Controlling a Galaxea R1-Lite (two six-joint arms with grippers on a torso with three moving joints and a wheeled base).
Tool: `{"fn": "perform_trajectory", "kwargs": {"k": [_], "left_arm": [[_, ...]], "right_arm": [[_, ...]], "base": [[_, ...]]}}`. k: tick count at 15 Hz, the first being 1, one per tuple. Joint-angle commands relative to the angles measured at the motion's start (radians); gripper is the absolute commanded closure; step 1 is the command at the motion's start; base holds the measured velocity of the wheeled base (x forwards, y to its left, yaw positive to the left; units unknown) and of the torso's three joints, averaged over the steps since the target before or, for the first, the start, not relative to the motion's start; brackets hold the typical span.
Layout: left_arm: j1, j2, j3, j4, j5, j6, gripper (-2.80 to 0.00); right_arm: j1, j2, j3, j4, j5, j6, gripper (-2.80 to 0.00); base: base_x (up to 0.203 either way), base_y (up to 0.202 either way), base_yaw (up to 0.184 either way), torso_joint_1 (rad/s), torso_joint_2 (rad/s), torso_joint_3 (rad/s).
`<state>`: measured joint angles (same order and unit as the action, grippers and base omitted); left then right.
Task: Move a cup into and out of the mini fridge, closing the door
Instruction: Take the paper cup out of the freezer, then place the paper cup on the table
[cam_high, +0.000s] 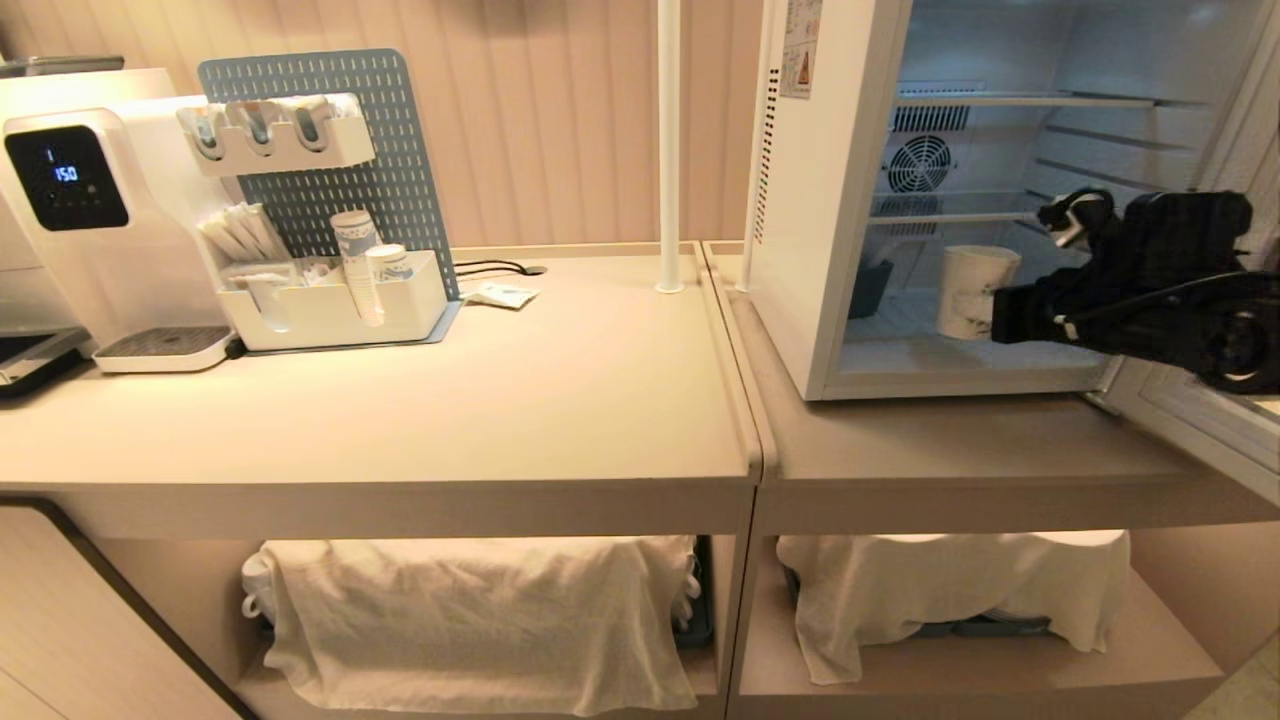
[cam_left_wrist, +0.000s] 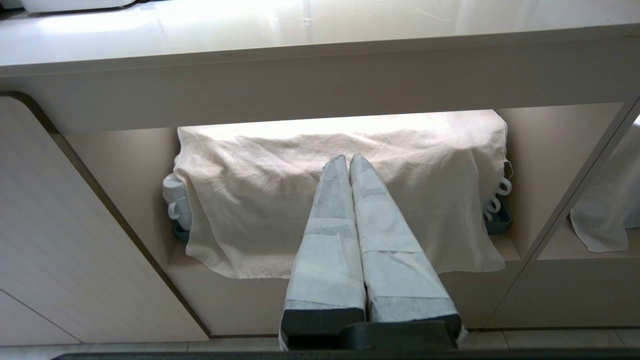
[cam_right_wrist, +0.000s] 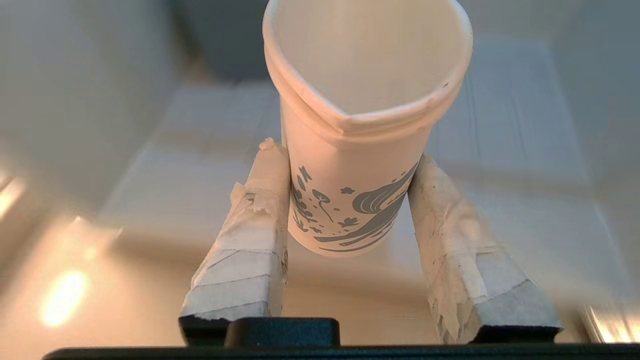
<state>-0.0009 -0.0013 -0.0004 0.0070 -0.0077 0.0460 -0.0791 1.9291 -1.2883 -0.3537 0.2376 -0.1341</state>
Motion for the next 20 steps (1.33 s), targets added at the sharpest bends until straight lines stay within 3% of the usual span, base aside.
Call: {"fn": "perform_trajectory", "kwargs": {"k": [1,5,10,12,16,20], "left_arm": [[0.001,0.001,0.0,0.001,0.0,0.0,0.0],[-0.001,0.001,0.0,-0.001,0.0,0.0,0.0],[0.0,0.001,0.0,0.0,0.0,0.0,0.0],[0.001,0.001,0.0,-0.001,0.0,0.0,0.0],[-0.001,0.001,0.0,0.001,0.0,0.0,0.0],[0.001,0.001,-0.001,0.0,0.0,0.0,0.0]], "right_arm": [[0.0,-0.213,0.043,0.189,0.002,-0.009,0.0],[-0.007,-0.525,0.082,0.64,-0.026,-0.022,0.0],[-0.016,-0.975,0.252,0.977,-0.142,-0.048,0.0],[-0.017,-1.166,0.424,0.963,-0.188,-0.05,0.0],[0.009,-1.464,0.868,0.694,-0.225,-0.04,0.0],[0.023,-1.652,1.141,0.431,-0.148,-0.022,0.0]], "base": [[0.0,0.0,0.0,0.0,0.0,0.0],[0.0,0.0,0.0,0.0,0.0,0.0],[0.0,0.0,0.0,0.0,0.0,0.0],[0.0,0.0,0.0,0.0,0.0,0.0],[0.0,0.0,0.0,0.0,0.0,0.0],[0.0,0.0,0.0,0.0,0.0,0.0]]}}
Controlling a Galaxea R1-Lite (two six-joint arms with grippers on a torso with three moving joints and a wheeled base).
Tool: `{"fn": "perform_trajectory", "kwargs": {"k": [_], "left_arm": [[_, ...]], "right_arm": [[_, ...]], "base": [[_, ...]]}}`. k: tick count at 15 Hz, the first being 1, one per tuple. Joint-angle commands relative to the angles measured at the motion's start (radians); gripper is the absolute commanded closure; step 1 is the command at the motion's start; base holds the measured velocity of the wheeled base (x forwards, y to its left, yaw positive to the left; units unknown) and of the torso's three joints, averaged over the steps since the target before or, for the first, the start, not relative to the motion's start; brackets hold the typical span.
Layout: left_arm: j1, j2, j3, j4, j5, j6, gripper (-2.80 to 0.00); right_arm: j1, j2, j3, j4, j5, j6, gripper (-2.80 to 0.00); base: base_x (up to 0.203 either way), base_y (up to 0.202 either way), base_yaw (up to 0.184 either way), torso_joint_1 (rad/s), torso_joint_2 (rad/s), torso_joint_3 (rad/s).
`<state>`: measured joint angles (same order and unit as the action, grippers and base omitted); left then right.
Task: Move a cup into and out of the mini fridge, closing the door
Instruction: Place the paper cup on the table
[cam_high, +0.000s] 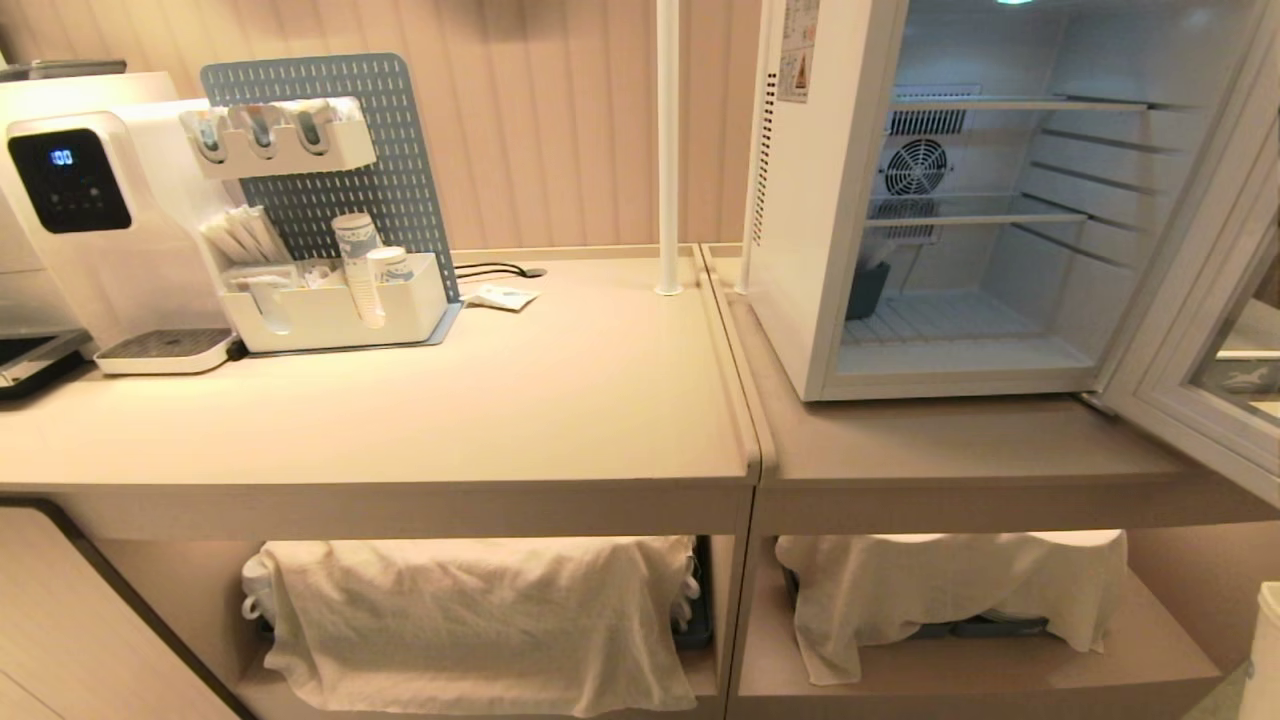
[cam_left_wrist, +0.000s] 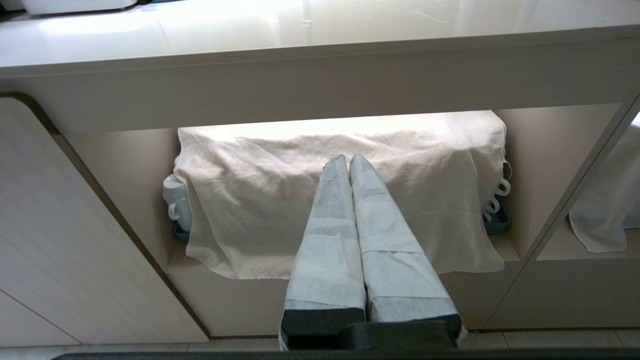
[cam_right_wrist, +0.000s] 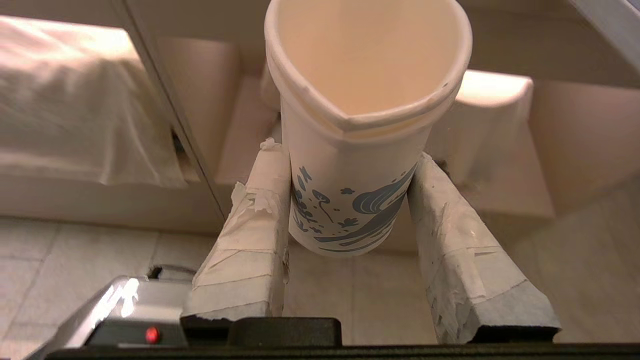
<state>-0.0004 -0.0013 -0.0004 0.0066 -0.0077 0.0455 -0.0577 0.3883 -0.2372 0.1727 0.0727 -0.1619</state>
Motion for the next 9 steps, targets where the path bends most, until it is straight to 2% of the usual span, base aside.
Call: {"fn": "perform_trajectory", "kwargs": {"k": [1,3,5,9], "left_arm": [[-0.001,0.001,0.0,0.001,0.0,0.0,0.0],[0.0,0.001,0.0,0.0,0.0,0.0,0.0],[0.0,0.001,0.0,0.0,0.0,0.001,0.0],[0.0,0.001,0.0,0.0,0.0,0.0,0.0]], "right_arm": [[0.001,-0.113,0.132,-0.173,0.026,0.034,0.0],[0.005,-0.122,0.236,-0.289,0.022,0.06,0.0],[0.068,-0.196,0.237,-0.282,0.015,0.069,0.0],[0.066,-0.392,0.23,-0.202,-0.039,0.079,0.0]], "base": [[0.0,0.0,0.0,0.0,0.0,0.0],[0.0,0.0,0.0,0.0,0.0,0.0],[0.0,0.0,0.0,0.0,0.0,0.0],[0.0,0.0,0.0,0.0,0.0,0.0]]}}
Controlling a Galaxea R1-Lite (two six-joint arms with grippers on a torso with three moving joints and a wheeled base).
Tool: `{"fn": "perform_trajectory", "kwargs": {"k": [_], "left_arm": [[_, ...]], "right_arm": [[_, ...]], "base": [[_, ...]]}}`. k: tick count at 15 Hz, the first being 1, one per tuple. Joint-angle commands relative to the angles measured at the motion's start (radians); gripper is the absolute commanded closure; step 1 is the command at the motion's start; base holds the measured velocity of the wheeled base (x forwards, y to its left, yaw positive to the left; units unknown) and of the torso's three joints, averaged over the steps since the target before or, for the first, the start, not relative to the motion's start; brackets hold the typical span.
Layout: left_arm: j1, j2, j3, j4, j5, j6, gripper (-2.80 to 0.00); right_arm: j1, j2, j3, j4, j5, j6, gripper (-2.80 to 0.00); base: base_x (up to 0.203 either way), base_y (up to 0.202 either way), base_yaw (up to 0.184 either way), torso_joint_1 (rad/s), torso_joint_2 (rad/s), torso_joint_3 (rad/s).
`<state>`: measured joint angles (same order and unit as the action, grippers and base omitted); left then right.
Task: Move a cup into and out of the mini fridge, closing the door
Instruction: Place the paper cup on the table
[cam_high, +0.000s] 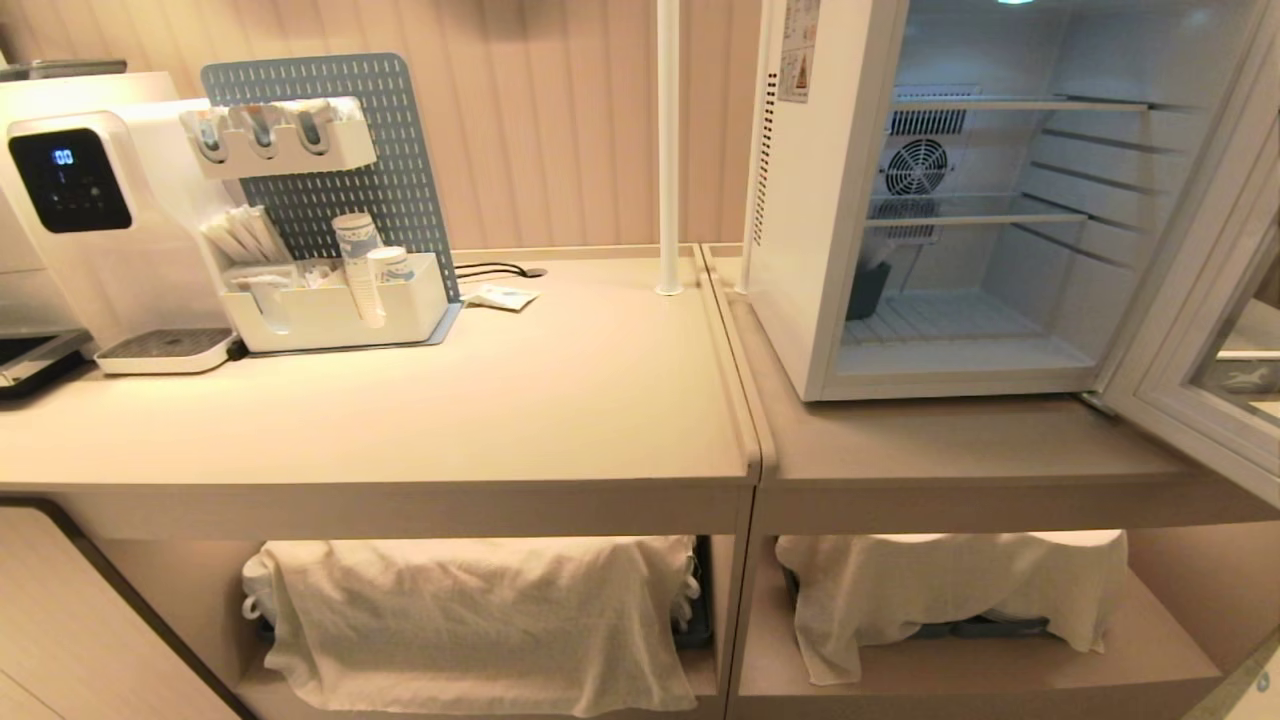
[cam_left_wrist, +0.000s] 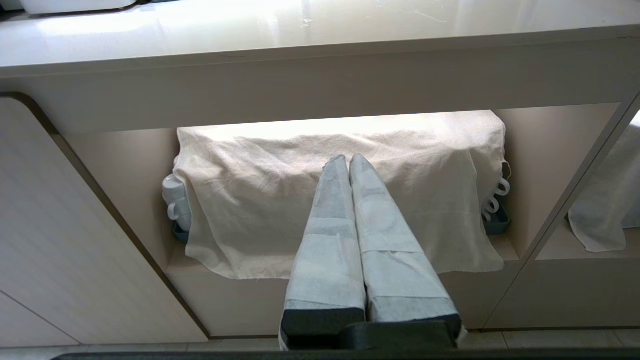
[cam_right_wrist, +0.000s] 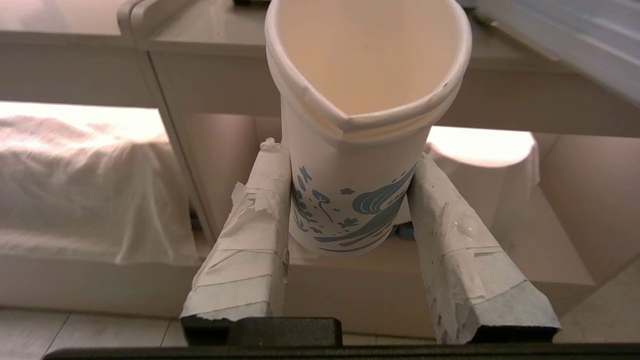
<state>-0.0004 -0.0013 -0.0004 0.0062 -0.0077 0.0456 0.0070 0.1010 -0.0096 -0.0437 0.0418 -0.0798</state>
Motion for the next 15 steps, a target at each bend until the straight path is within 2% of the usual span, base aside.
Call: {"fn": "perform_trajectory", "kwargs": {"k": [1,7,15], "left_arm": [[-0.001,0.001,-0.001,0.001,0.0,0.0,0.0],[0.0,0.001,0.0,0.0,0.002,-0.004,0.0],[0.0,0.001,0.0,0.001,0.003,-0.006,0.0]], "right_arm": [[0.001,-0.108,0.007,0.032,-0.019,-0.004,0.0],[0.001,-0.103,0.01,0.045,-0.026,0.003,0.0],[0.001,-0.103,0.01,0.038,-0.025,-0.029,0.0]], "base": [[0.0,0.0,0.0,0.0,0.0,0.0],[0.0,0.0,0.0,0.0,0.0,0.0],[0.0,0.0,0.0,0.0,0.0,0.0]]}}
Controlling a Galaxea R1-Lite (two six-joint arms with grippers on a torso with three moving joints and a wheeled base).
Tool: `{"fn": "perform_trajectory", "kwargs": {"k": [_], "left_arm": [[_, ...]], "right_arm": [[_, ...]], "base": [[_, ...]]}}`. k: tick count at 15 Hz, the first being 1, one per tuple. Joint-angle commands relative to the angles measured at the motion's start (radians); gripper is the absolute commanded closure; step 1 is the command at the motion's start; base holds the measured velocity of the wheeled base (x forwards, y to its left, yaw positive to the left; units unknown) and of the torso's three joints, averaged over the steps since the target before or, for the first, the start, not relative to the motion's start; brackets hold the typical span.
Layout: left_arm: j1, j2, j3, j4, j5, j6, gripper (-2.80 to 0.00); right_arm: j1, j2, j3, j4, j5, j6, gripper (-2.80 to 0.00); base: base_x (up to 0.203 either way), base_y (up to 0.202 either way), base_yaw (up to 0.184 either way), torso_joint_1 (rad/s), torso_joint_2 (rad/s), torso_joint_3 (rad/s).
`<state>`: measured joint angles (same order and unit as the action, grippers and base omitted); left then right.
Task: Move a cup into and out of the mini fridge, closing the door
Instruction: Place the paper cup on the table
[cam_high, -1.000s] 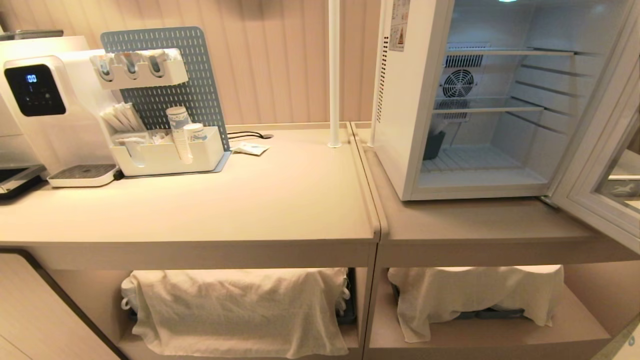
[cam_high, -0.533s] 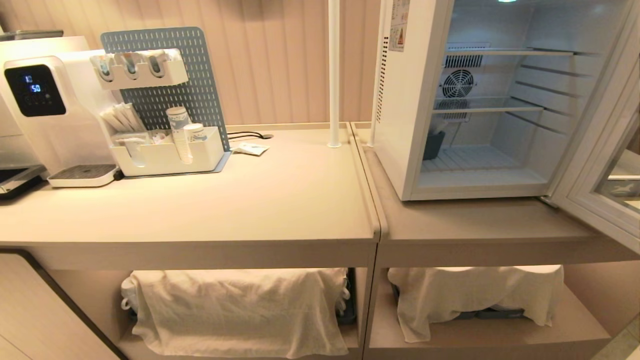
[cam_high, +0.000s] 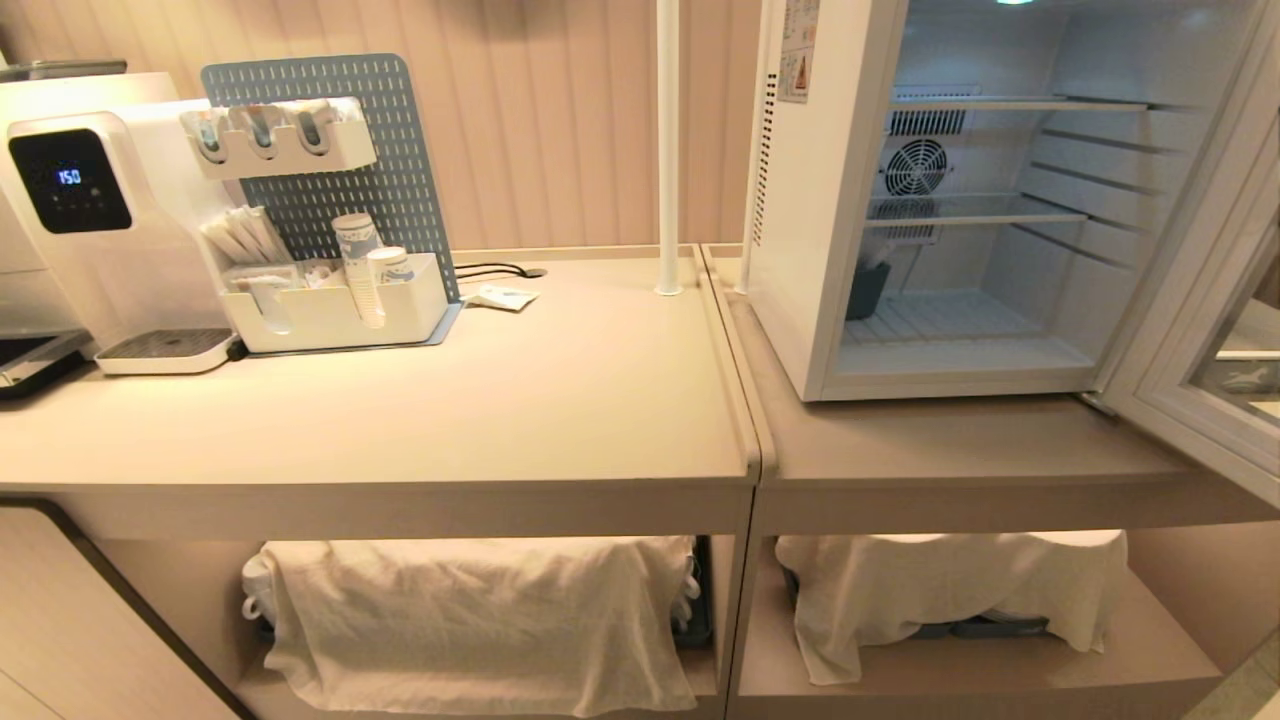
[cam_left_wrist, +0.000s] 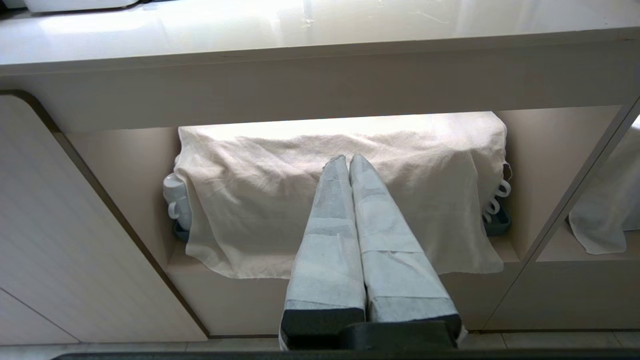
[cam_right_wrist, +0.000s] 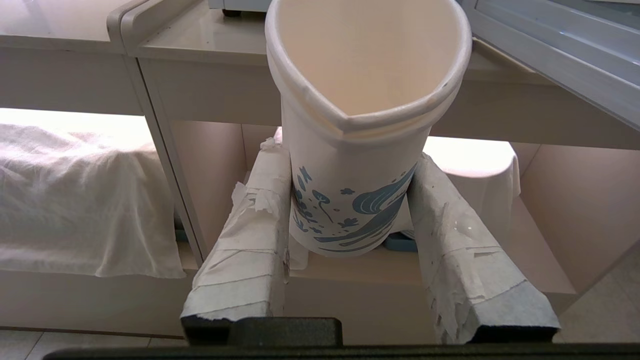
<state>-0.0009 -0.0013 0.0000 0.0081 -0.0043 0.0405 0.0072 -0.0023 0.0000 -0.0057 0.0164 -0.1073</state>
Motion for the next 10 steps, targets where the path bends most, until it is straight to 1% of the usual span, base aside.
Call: {"fn": "perform_trajectory", "kwargs": {"k": [1,3,5,10], "left_arm": [[-0.001,0.001,0.0,0.0,0.001,-0.015,0.0],[-0.001,0.001,0.0,0.0,0.001,-0.022,0.0],[0.001,0.001,-0.002,-0.002,0.0,-0.028,0.0],[0.0,0.001,0.0,-0.003,0.0,-0.039,0.0]], "right_arm": [[0.0,0.001,0.0,0.0,0.0,-0.002,0.0],[0.0,0.001,0.0,0.0,0.0,-0.002,0.0],[0.0,0.001,0.0,0.0,0.0,-0.001,0.0],[0.0,0.001,0.0,0.001,0.0,0.0,0.0]], "base": [[0.0,0.0,0.0,0.0,0.0,0.0],[0.0,0.0,0.0,0.0,0.0,0.0],[-0.001,0.092,-0.008,0.001,0.0,0.001],[0.0,0.192,-0.002,0.004,0.0,0.001]]}}
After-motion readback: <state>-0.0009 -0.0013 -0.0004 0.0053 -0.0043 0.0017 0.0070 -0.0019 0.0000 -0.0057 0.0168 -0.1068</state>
